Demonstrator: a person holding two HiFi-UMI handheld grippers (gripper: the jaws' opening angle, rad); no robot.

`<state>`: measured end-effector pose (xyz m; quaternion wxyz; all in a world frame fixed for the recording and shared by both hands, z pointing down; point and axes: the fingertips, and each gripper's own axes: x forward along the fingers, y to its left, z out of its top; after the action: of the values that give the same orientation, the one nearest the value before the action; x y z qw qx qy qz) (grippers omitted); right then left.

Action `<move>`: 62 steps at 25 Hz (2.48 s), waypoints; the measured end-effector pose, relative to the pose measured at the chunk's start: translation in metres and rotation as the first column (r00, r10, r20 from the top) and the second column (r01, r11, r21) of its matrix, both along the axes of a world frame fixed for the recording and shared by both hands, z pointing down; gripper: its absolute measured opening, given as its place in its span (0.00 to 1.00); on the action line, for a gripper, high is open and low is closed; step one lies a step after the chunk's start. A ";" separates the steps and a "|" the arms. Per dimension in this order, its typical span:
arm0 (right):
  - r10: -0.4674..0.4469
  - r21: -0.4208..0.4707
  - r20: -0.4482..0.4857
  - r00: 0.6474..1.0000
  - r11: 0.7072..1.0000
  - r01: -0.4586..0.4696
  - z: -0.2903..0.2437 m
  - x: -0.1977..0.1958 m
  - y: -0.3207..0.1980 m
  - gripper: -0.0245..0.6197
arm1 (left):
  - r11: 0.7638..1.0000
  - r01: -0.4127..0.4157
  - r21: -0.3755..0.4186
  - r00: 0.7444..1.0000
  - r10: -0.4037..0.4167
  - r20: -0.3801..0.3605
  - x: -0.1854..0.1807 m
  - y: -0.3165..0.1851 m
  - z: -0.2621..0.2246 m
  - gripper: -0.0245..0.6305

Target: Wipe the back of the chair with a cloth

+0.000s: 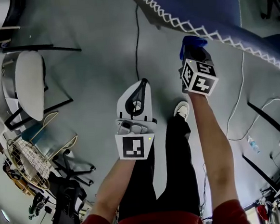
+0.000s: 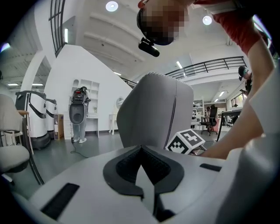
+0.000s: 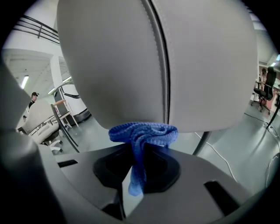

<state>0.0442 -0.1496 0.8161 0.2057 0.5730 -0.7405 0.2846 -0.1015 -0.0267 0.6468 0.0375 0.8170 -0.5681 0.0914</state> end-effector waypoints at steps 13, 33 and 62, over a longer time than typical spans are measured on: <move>-0.018 -0.016 -0.017 1.000 1.000 0.018 0.015 -0.005 -0.051 0.13 | 1.000 0.006 0.000 1.000 -0.006 -0.004 -0.003 -0.019 0.000 0.06; -0.066 0.055 -0.010 0.998 0.996 0.067 -0.151 -0.014 0.002 0.13 | 0.999 0.031 0.029 1.000 -0.031 -0.003 0.002 0.010 -0.126 0.06; 0.043 0.127 -0.078 0.996 0.991 -0.033 -0.355 -0.011 0.063 0.13 | 0.997 -0.077 -0.027 0.997 0.076 -0.031 -0.055 0.060 -0.278 0.06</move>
<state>0.0329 -0.0862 0.4612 0.1934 0.6098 -0.7371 0.2179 -0.1563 0.0329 0.3692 0.0537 0.8389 -0.5343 0.0885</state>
